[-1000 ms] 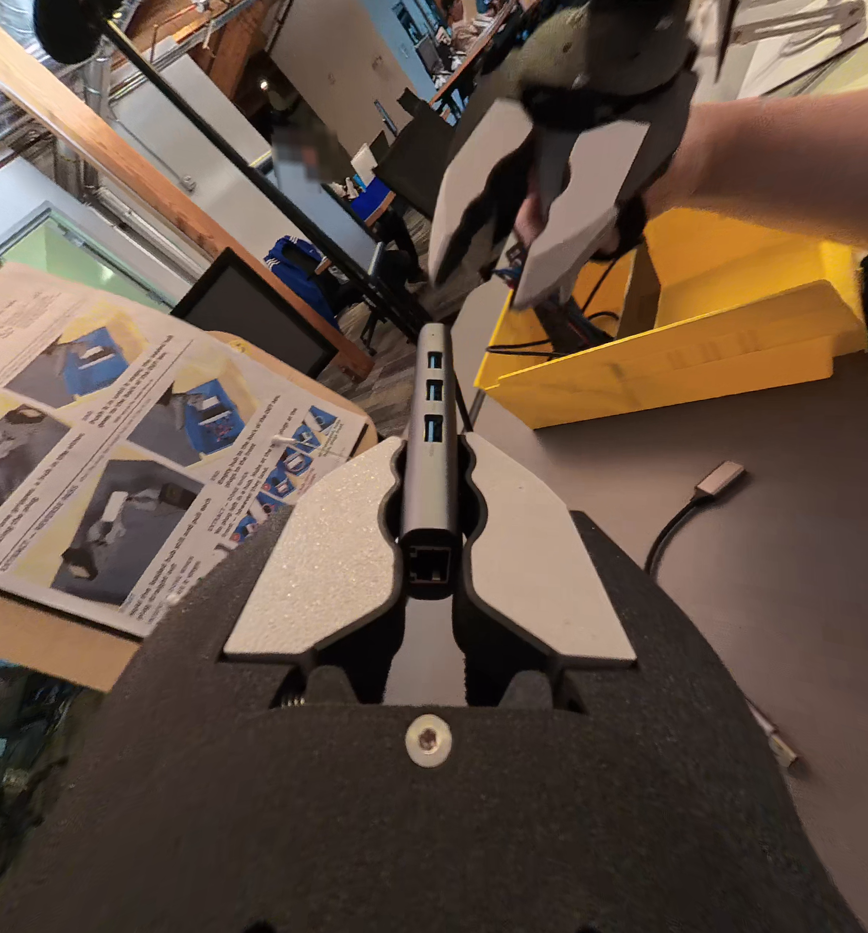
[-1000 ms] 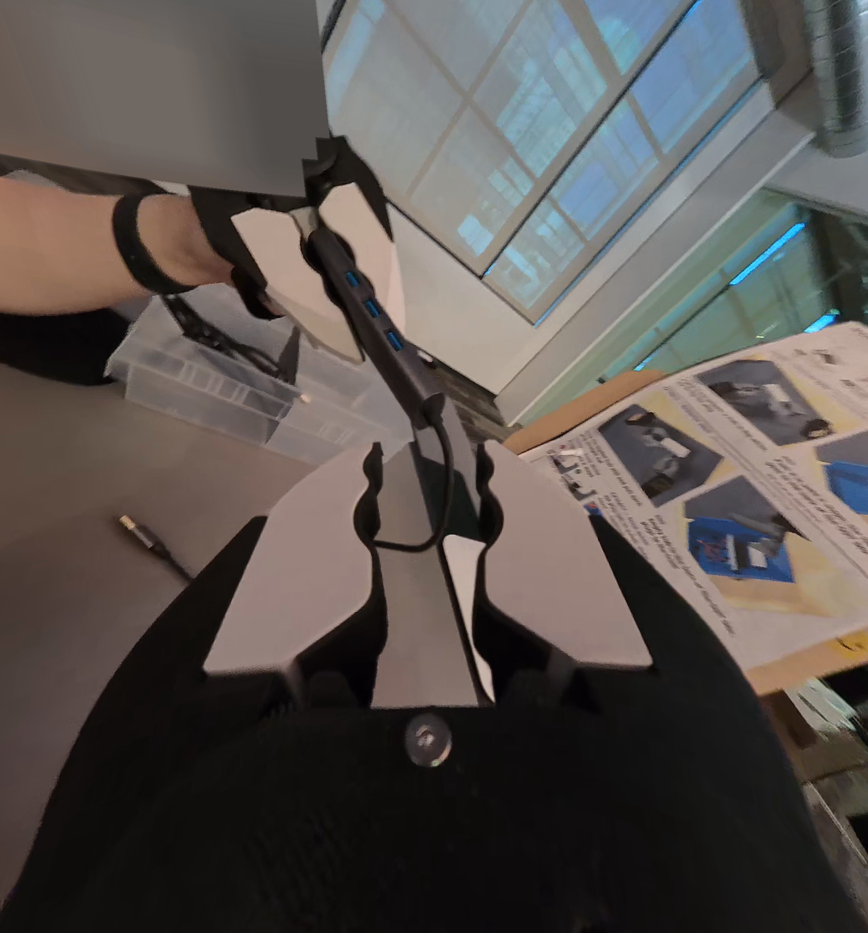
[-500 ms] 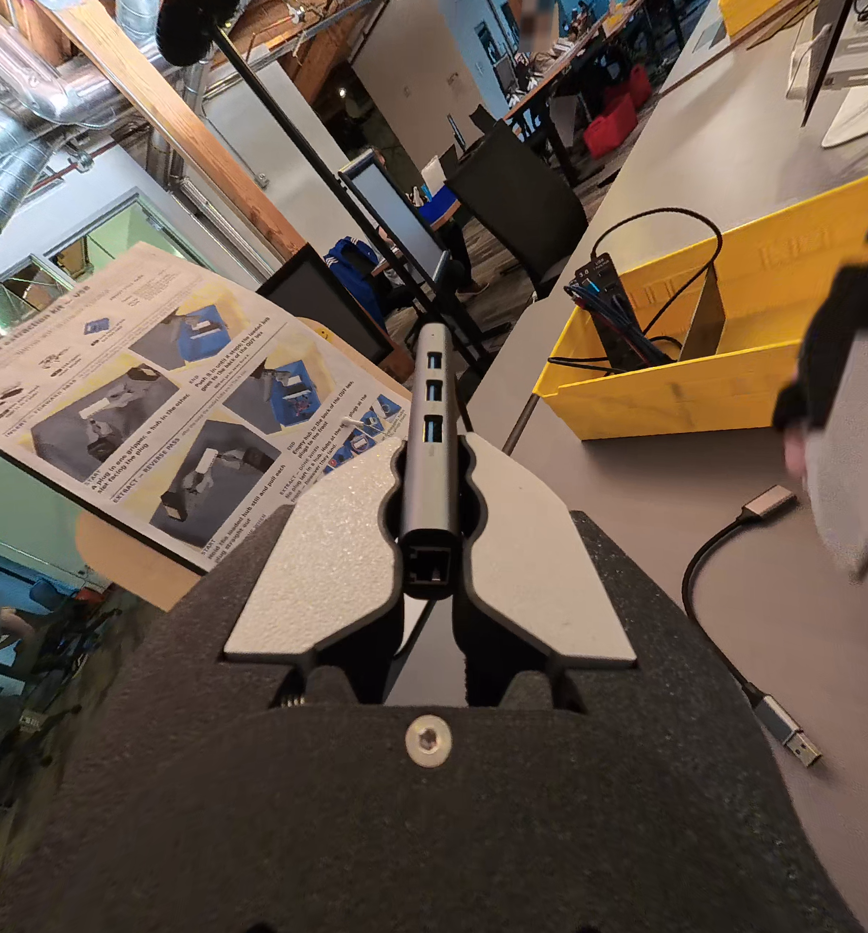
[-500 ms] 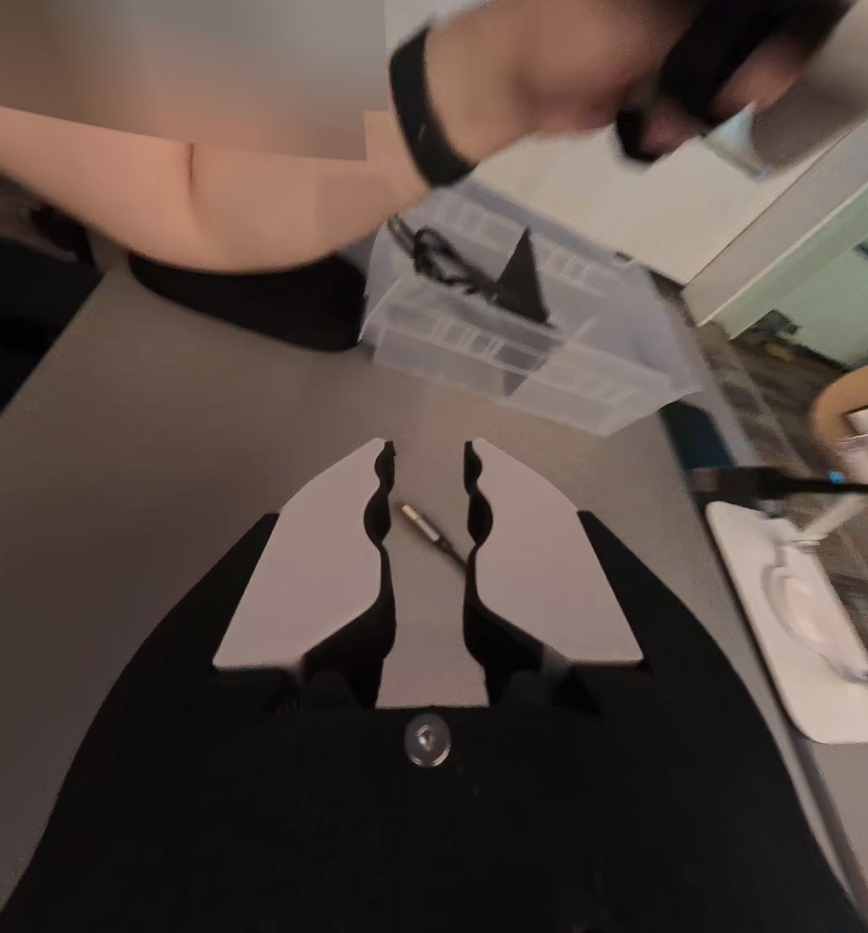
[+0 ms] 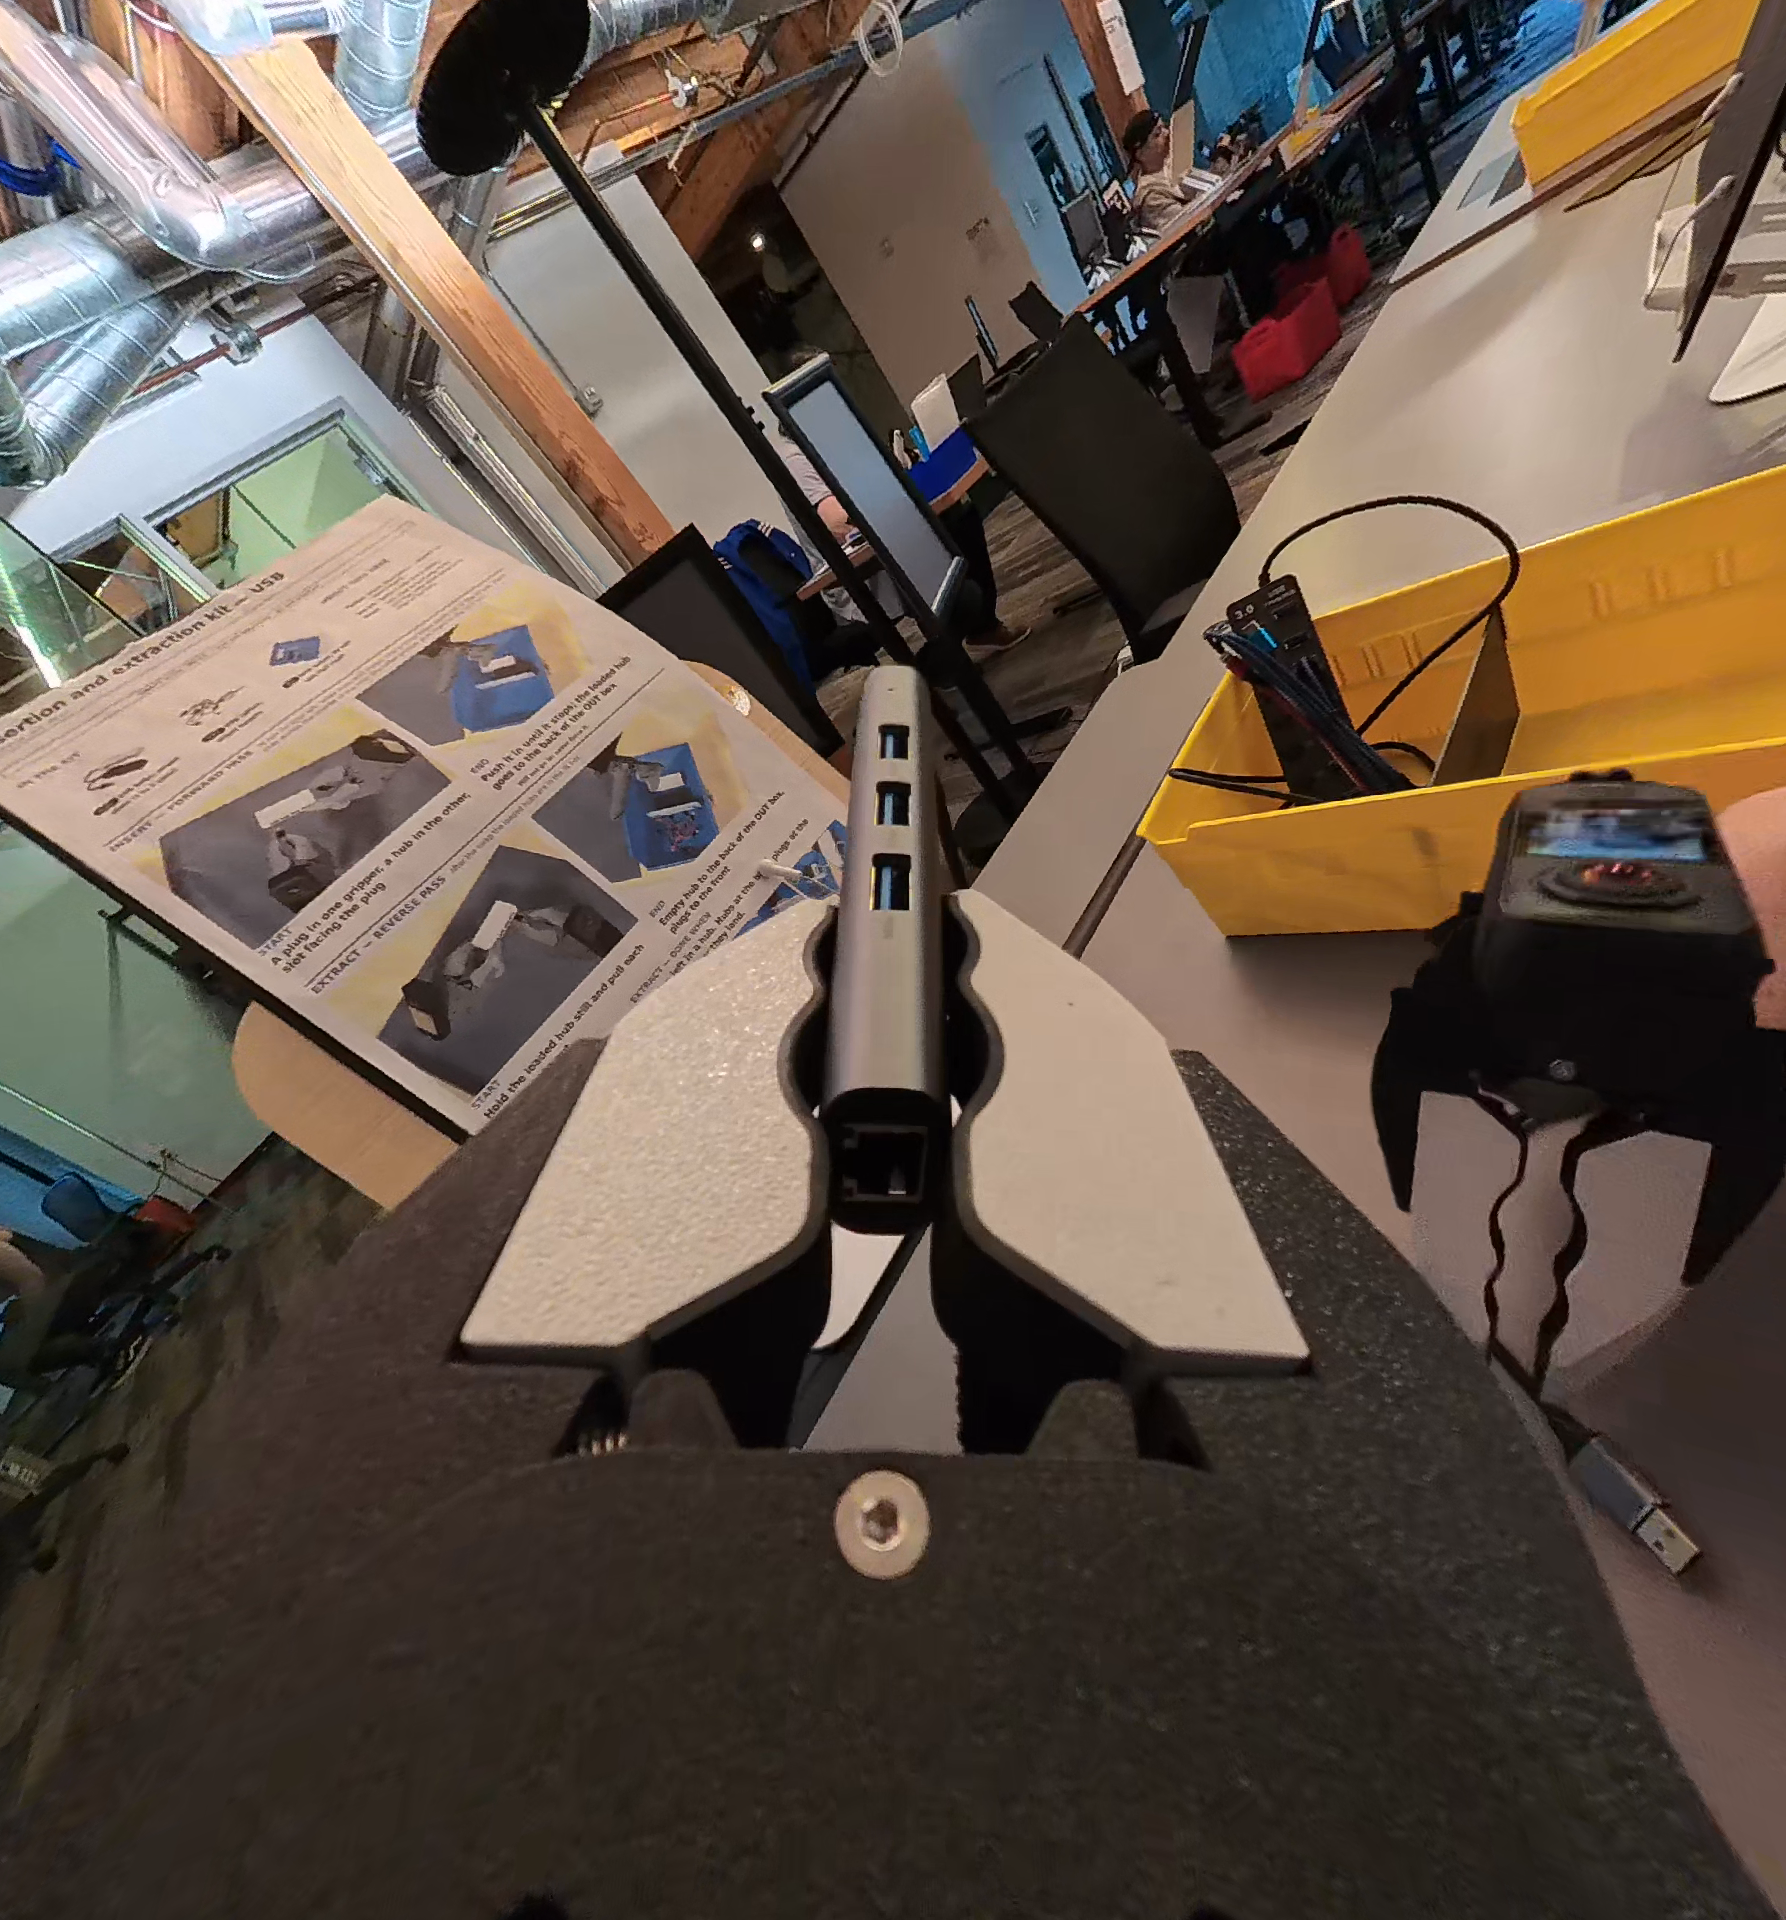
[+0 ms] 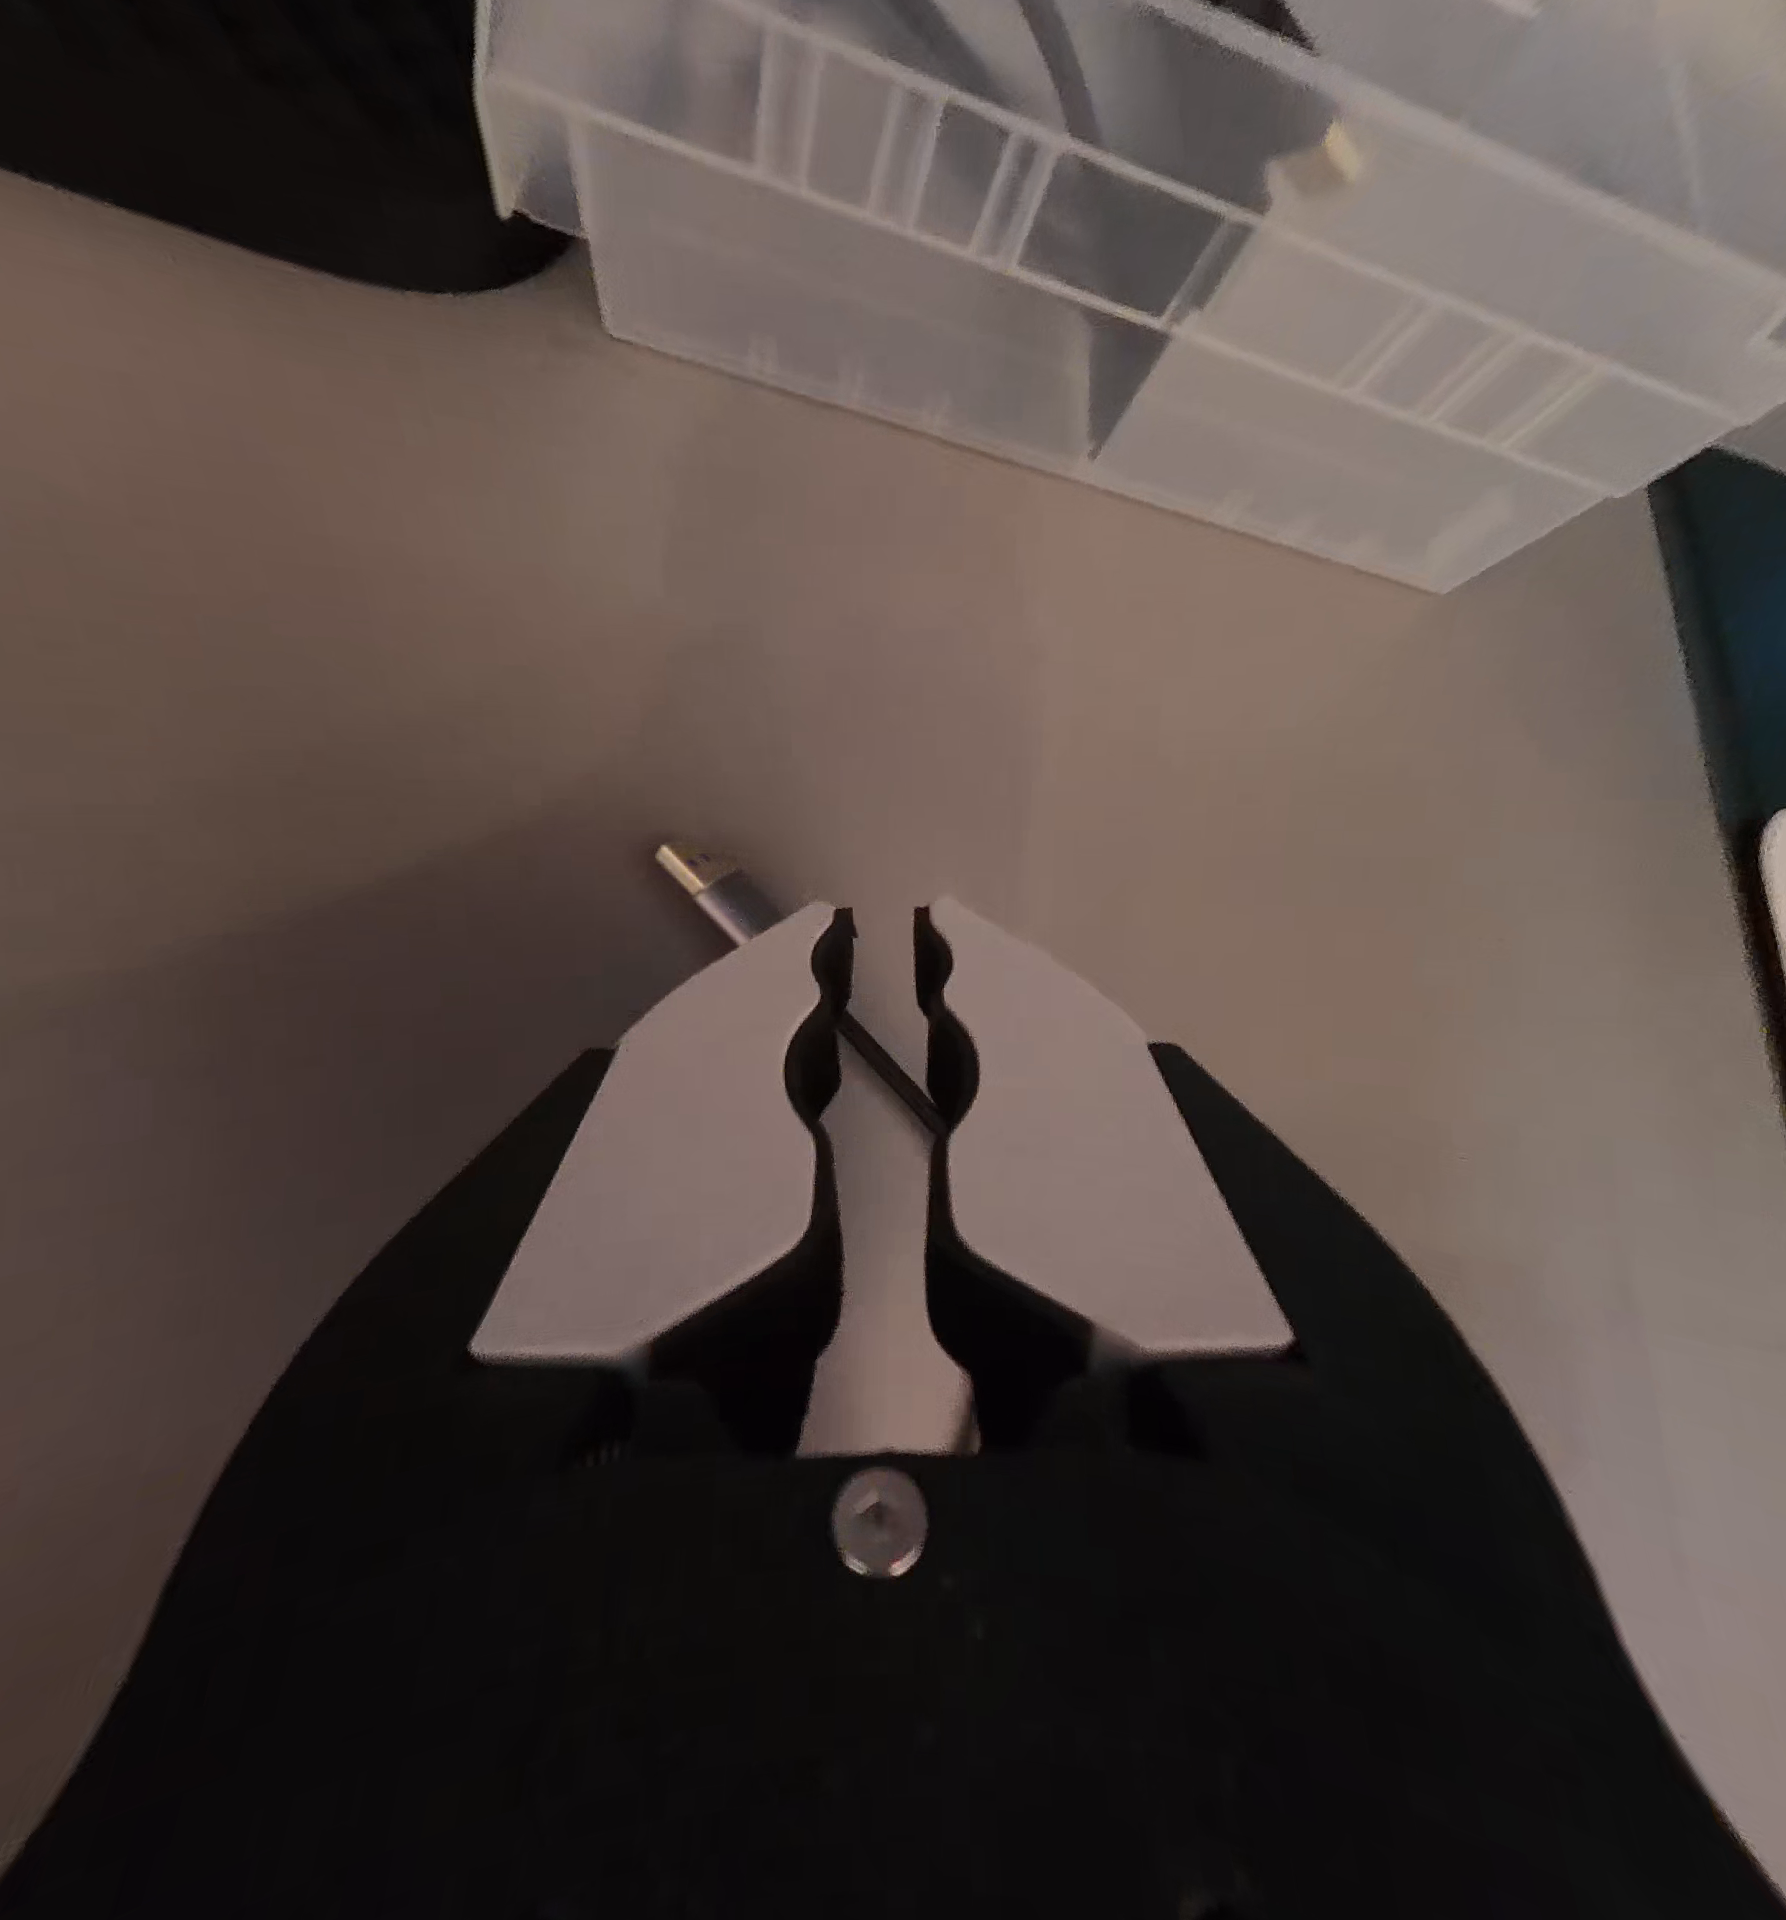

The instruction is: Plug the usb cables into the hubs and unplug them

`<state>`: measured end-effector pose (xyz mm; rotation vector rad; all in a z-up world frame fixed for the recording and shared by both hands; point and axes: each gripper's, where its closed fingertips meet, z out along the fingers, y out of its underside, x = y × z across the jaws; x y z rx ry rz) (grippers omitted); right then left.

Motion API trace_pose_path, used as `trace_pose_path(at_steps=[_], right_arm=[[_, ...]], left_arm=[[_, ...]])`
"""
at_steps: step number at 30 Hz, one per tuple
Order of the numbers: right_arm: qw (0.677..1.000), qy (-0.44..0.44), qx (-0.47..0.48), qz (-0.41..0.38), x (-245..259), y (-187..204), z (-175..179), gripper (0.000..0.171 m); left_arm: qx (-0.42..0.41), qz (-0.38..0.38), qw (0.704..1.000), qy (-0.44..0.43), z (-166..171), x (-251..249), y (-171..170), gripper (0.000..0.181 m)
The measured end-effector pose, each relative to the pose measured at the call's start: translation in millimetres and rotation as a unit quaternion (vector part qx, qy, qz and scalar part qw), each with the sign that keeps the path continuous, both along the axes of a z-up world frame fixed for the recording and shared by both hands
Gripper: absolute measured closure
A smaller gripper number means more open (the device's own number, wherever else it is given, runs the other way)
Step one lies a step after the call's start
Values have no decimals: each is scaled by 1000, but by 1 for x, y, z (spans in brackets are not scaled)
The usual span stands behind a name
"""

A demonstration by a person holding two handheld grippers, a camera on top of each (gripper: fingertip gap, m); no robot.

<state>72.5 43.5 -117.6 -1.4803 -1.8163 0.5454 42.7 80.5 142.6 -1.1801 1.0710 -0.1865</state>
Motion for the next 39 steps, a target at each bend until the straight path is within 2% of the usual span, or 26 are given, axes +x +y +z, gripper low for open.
trace_pose_path(at_steps=[7,12,16,22,26,31,39], right_arm=[[993,-28,-101,58,-8,-17,-11,159],[990,-52,-120,42,-5,-5,-23,160],[979,-50,-188,53,-2,-14,-29,159],[969,-6,-234,78,-1,-18,-20,158],[962,8,-258,91,-1,-21,-15,158],[961,-27,-260,91,1,-23,-28,157],[963,-35,-253,89,1,-24,-31,154]], left_arm=[[5,6,1000,0,3,-4,0,165],[11,10,1000,9,2,0,-1,165],[12,11,1000,15,1,1,-1,165],[10,9,1000,19,-1,4,0,165],[16,8,1000,14,2,4,-2,165],[13,8,1000,14,1,4,-1,165],[10,5,1000,21,-2,8,-1,164]])
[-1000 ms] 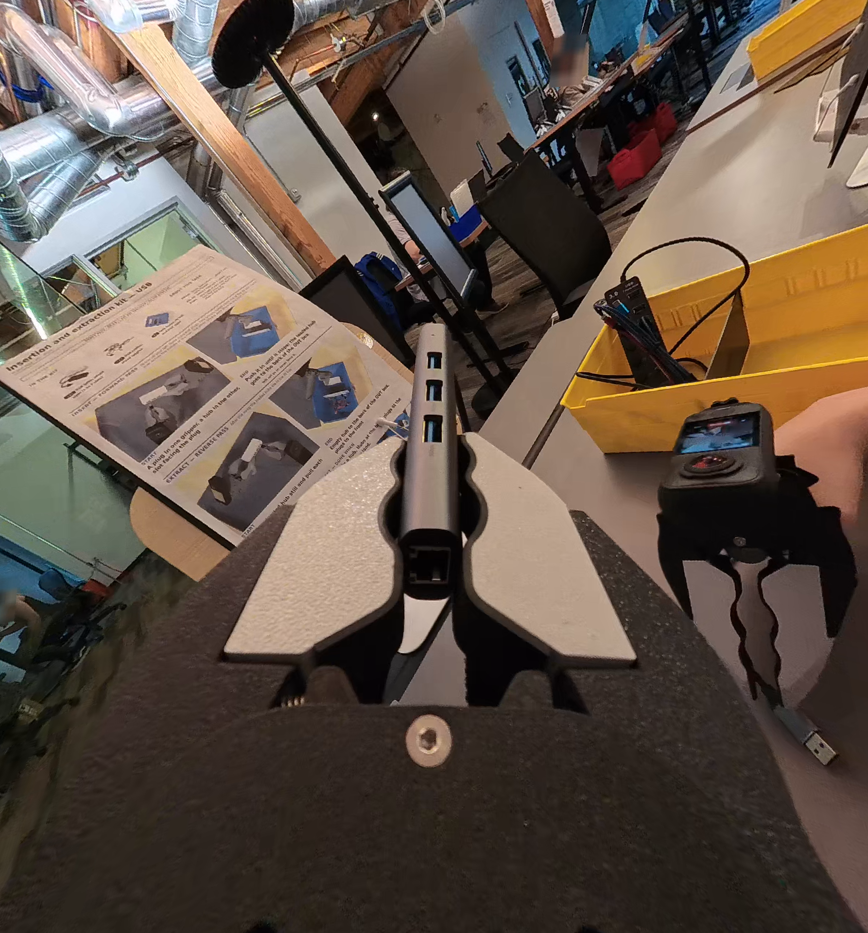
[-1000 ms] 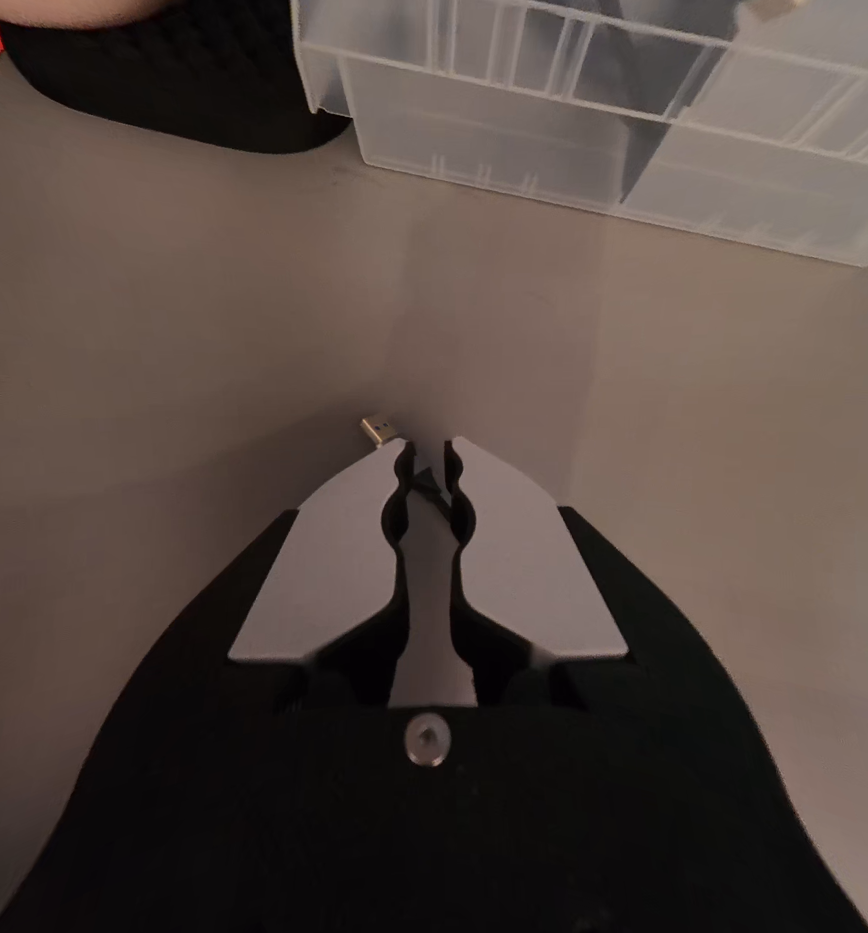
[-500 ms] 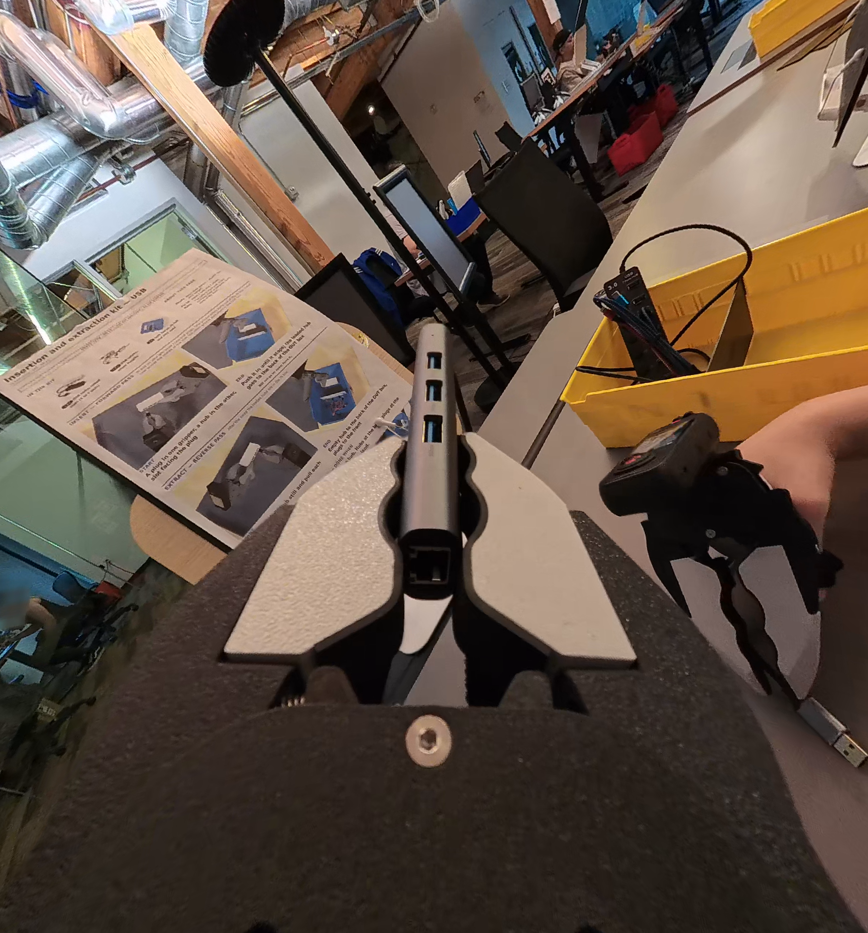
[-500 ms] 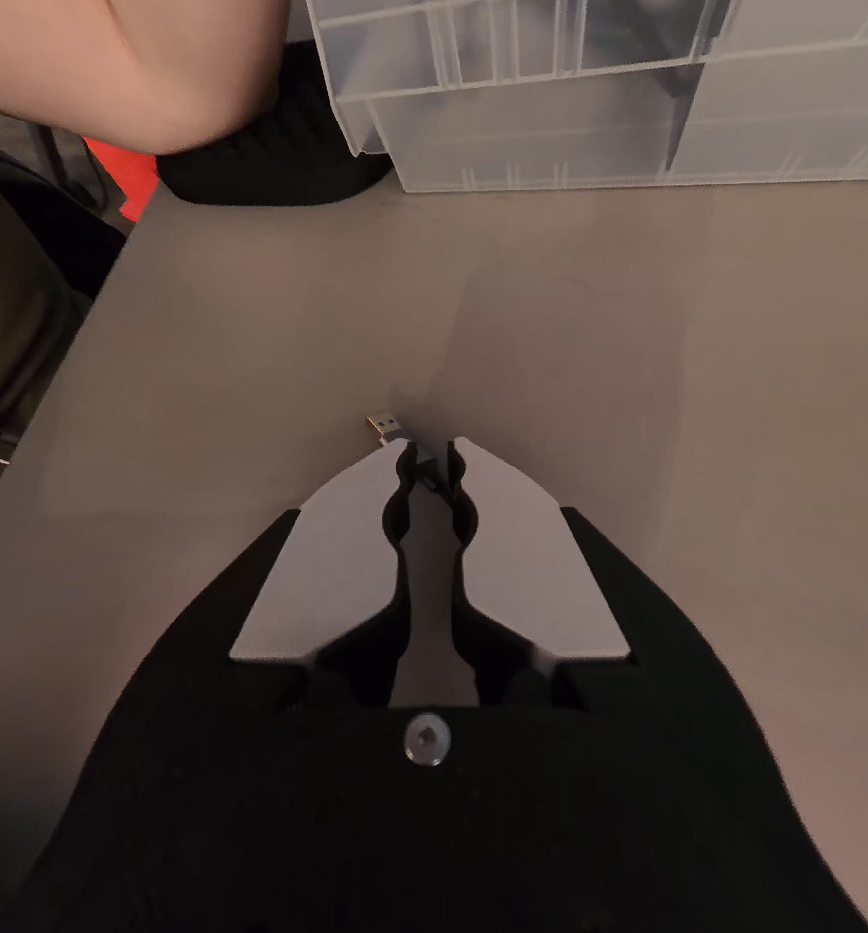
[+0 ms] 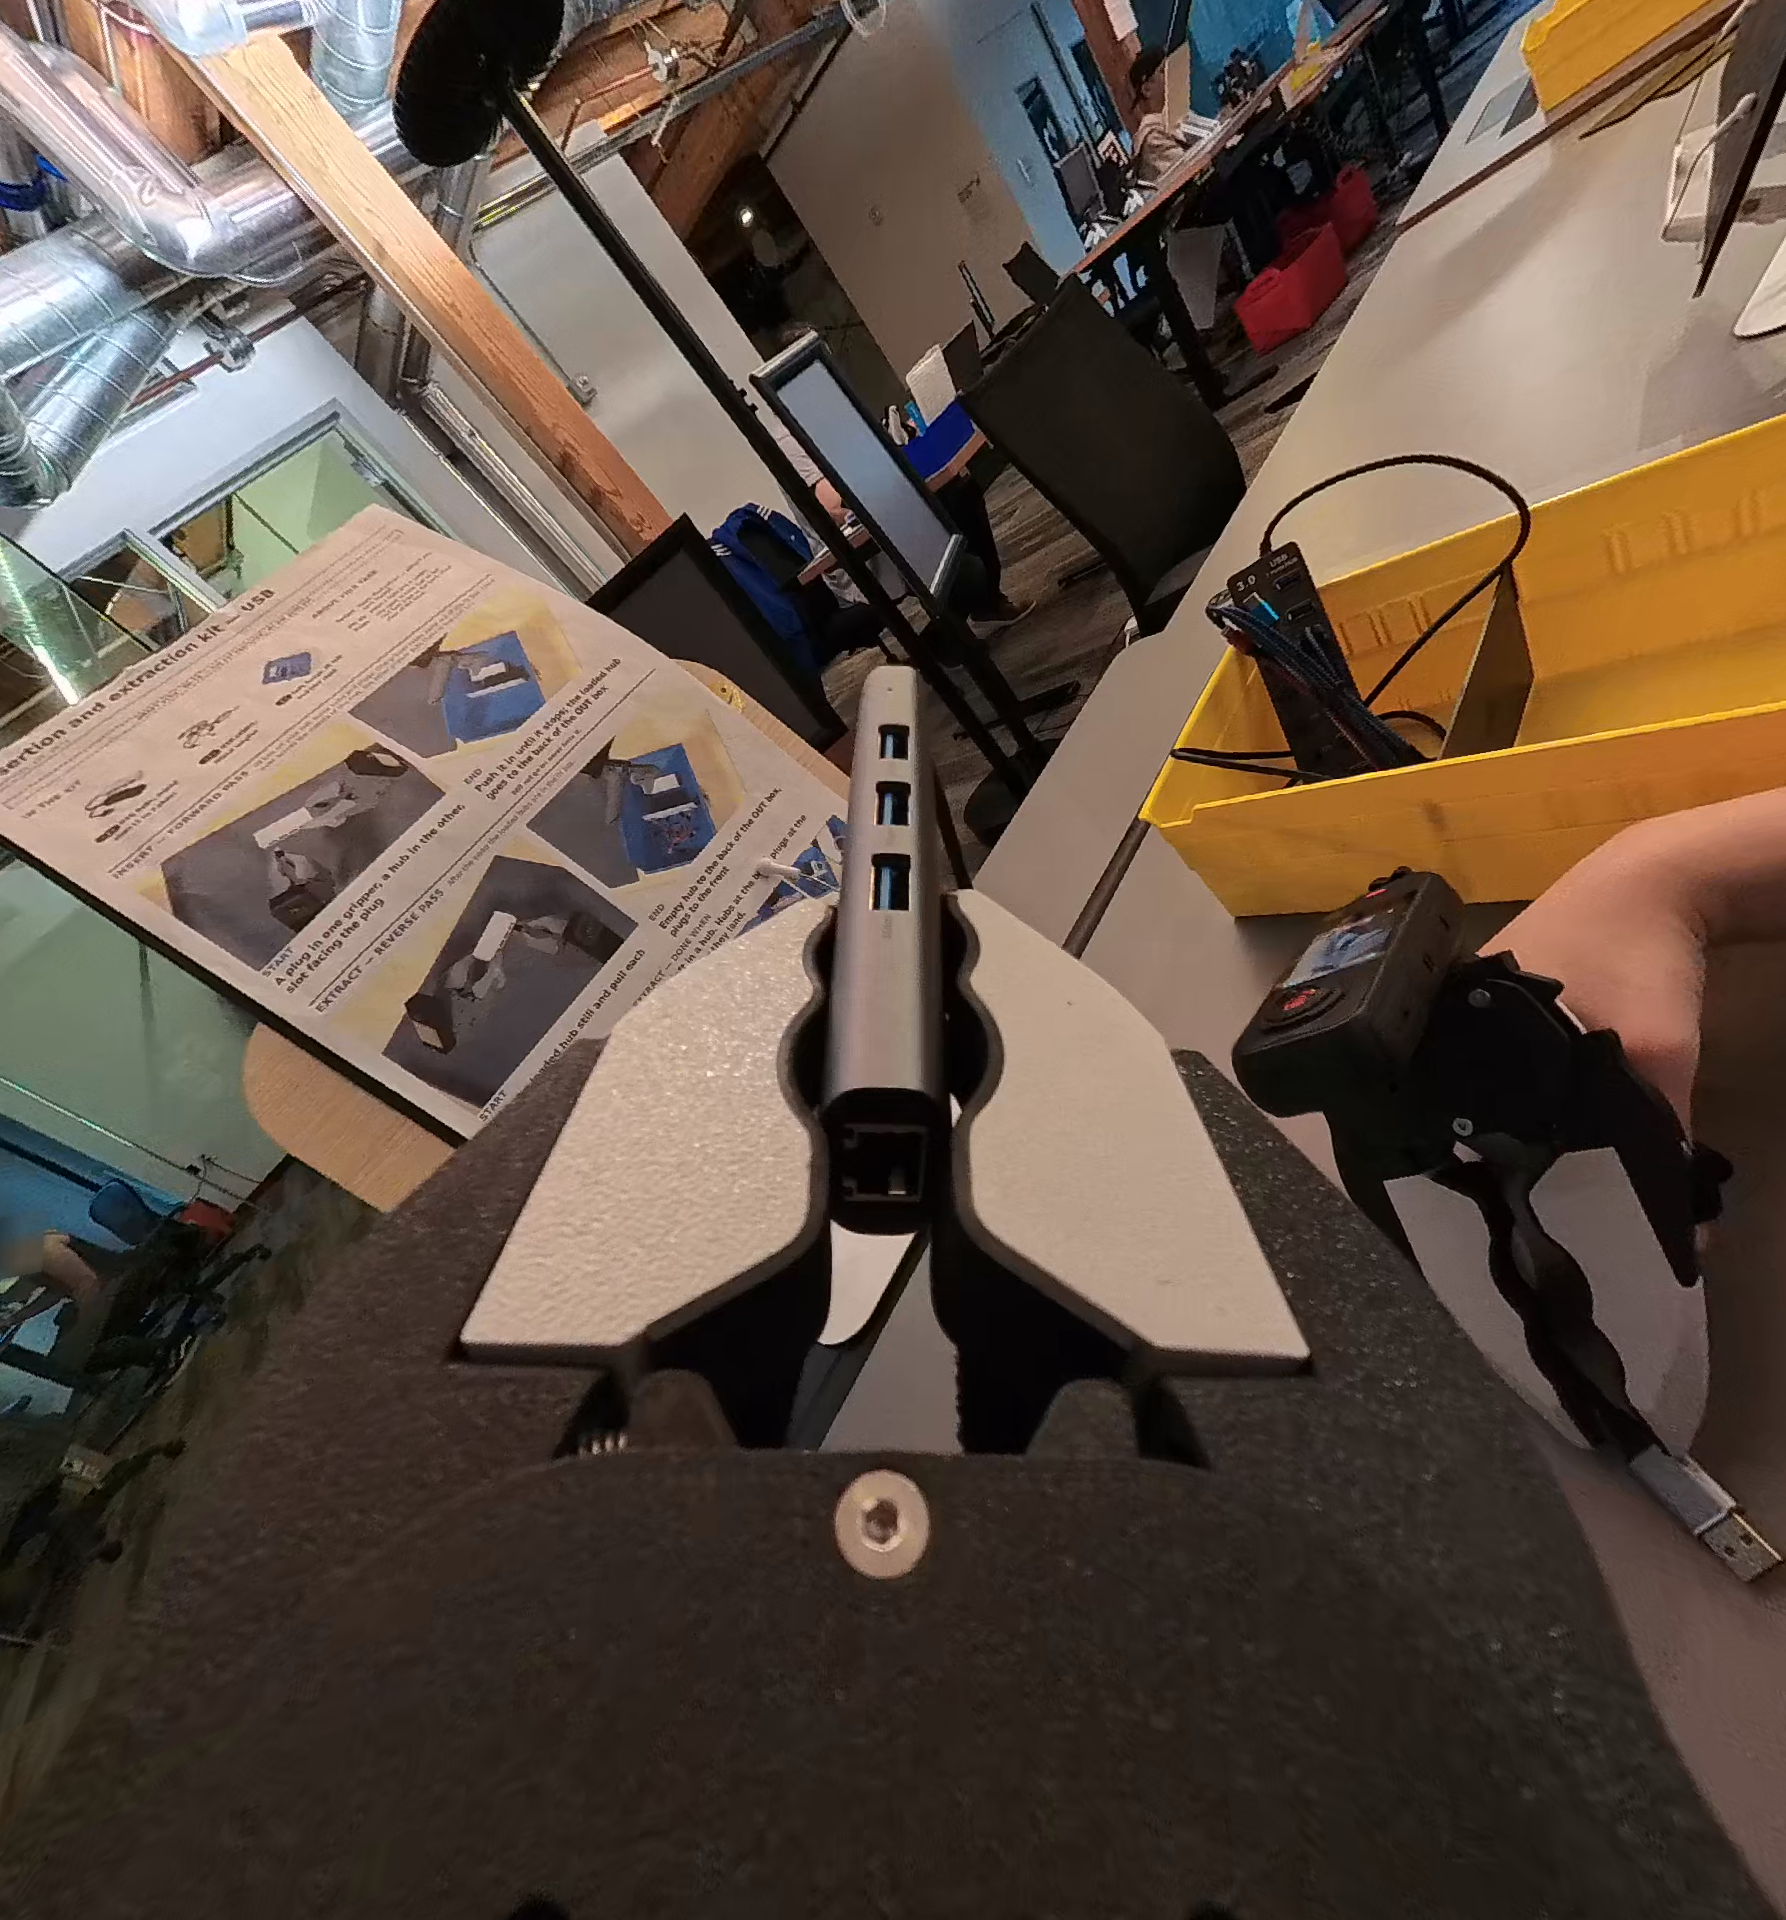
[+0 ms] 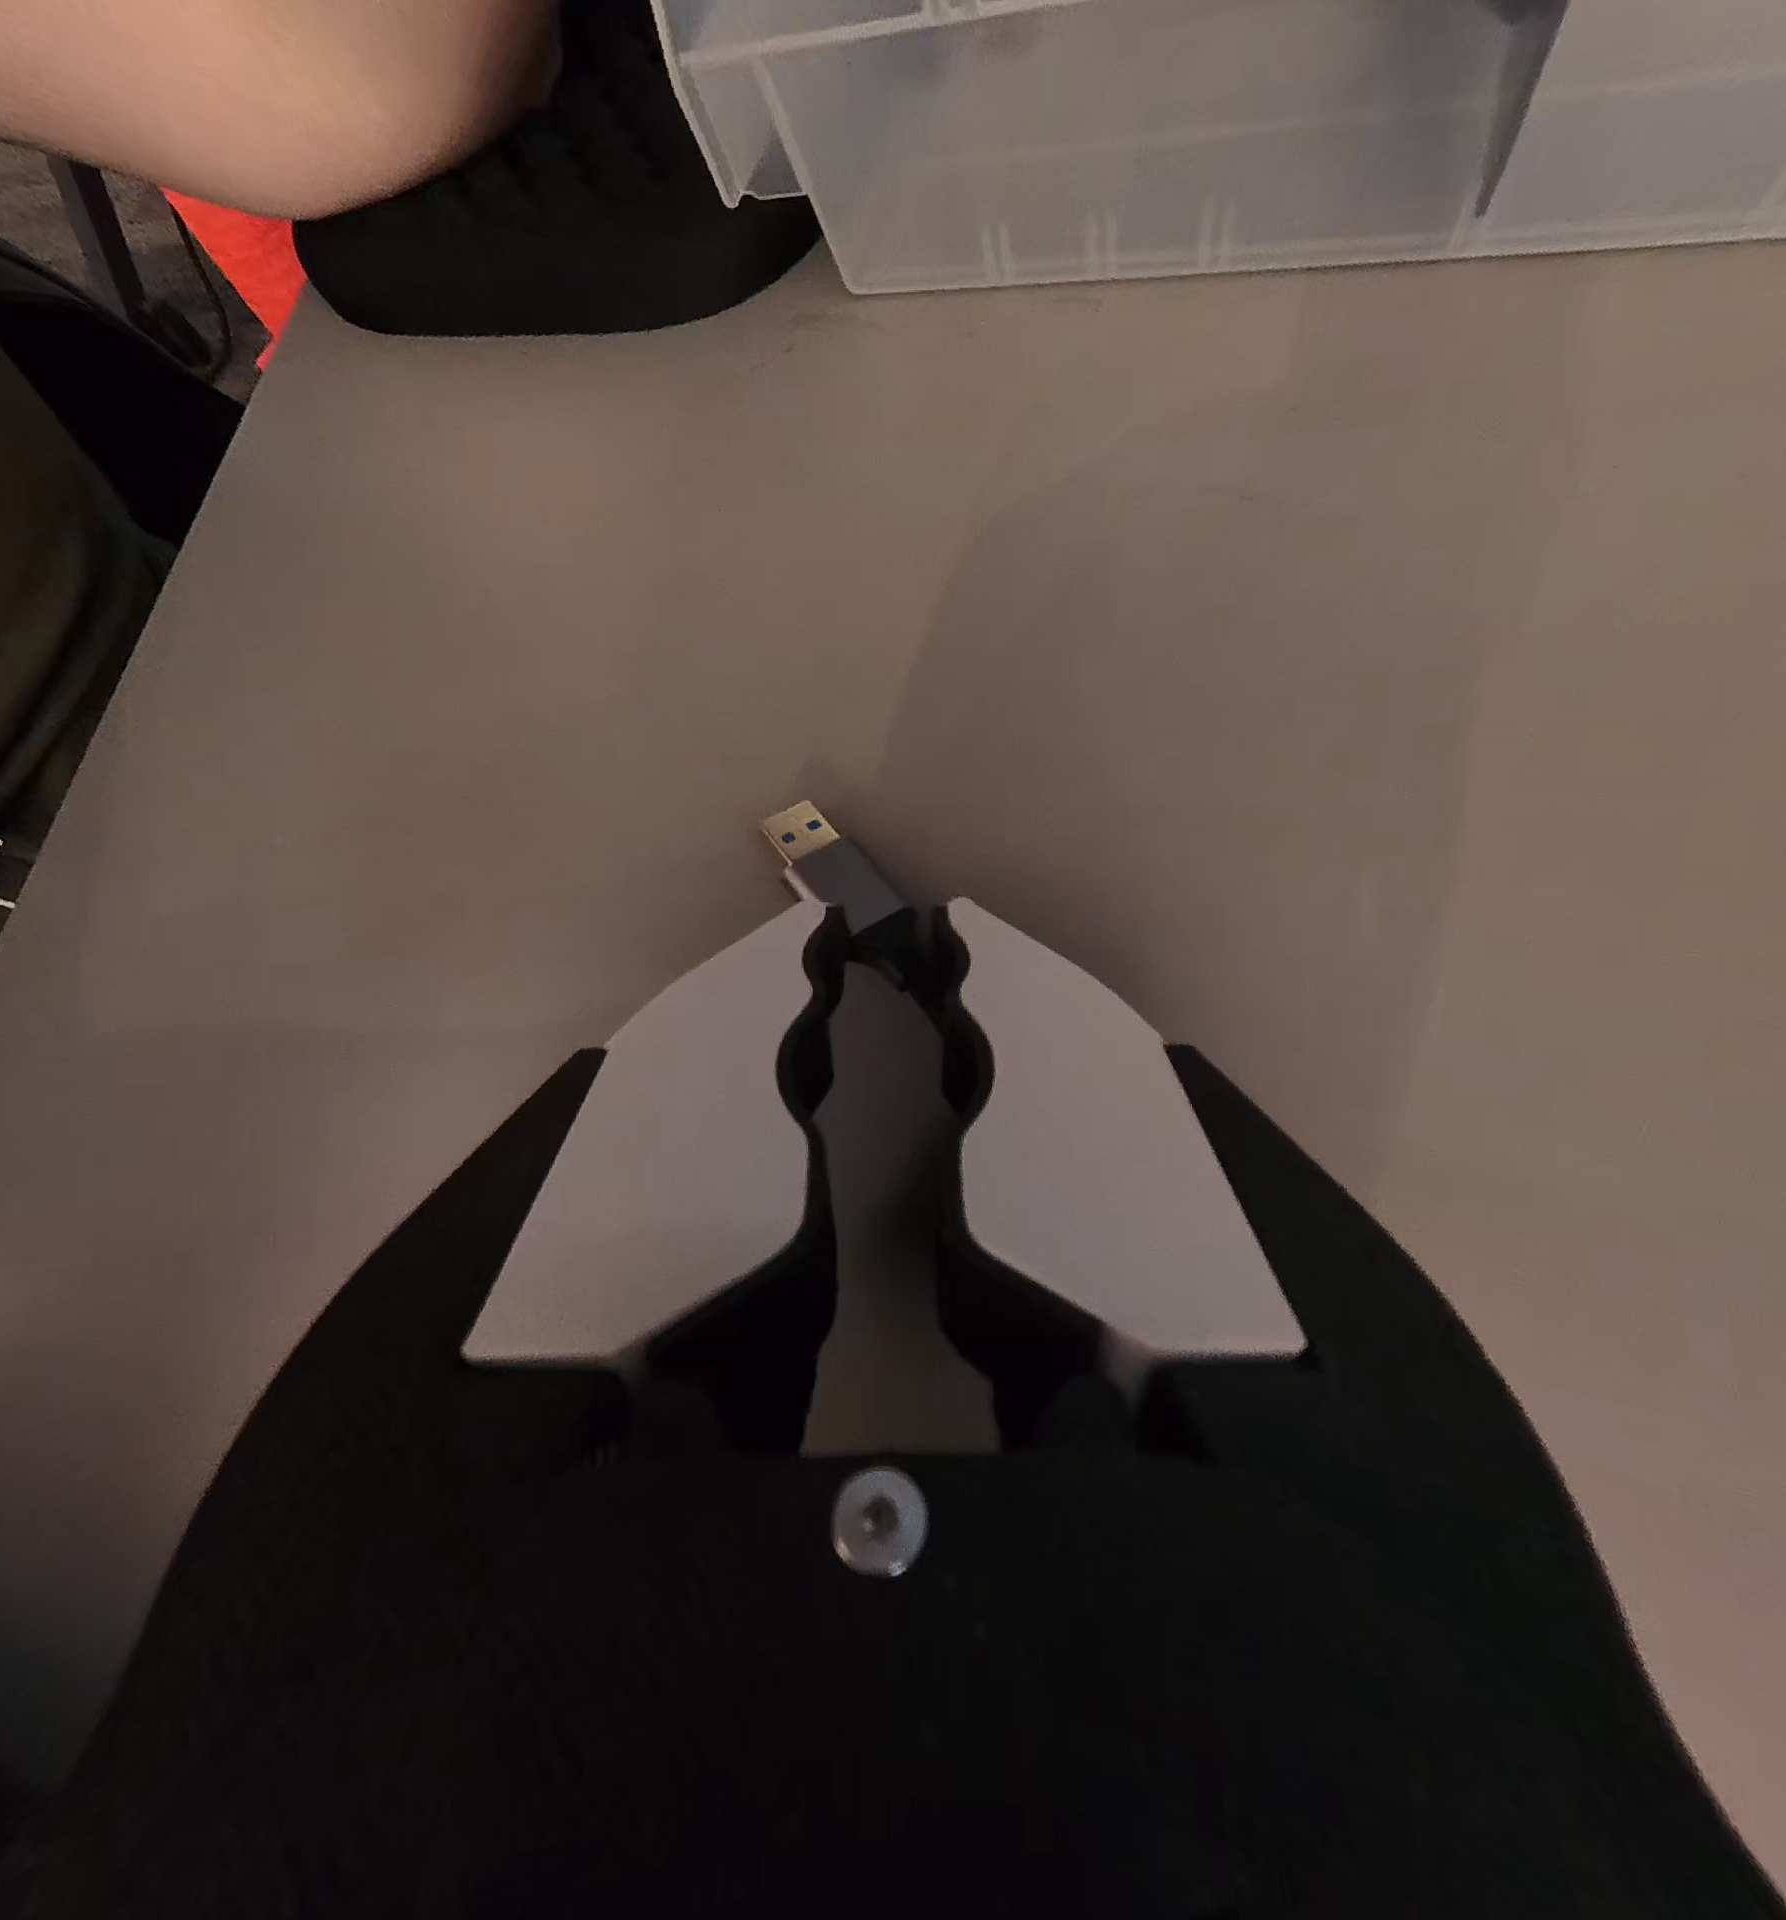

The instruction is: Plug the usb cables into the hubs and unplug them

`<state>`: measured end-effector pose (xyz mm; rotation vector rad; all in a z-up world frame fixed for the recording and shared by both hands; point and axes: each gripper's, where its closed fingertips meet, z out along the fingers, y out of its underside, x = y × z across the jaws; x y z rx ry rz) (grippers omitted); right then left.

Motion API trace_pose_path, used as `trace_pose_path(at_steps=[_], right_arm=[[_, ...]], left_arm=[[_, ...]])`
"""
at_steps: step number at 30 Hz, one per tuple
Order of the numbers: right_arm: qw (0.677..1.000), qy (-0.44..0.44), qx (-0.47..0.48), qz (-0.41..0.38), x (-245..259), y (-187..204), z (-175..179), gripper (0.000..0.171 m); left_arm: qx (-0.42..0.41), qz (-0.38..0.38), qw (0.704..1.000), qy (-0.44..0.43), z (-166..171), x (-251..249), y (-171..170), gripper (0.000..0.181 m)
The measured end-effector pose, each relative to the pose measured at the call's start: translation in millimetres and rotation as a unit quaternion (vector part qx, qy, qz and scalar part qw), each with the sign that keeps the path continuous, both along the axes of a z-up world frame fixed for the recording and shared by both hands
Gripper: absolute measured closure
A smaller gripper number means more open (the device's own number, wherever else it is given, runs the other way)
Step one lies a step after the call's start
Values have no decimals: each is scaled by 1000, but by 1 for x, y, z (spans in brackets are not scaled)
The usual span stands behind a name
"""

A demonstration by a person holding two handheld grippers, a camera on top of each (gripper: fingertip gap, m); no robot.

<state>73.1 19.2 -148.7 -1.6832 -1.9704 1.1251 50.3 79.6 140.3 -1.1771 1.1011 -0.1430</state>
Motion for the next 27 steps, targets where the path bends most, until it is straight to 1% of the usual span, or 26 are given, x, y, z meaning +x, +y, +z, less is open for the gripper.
trace_pose_path(at_steps=[9,18,27], right_arm=[[999,4,40,23,-8,-7,-3,154],[998,-6,64,24,-14,-10,-6,152],[997,-2,64,43,-17,-17,-5,152]], left_arm=[[-6,1,1000,-1,-2,-1,2,165],[-11,2,1000,9,-7,3,5,165],[-14,2,1000,9,-9,4,6,165]])
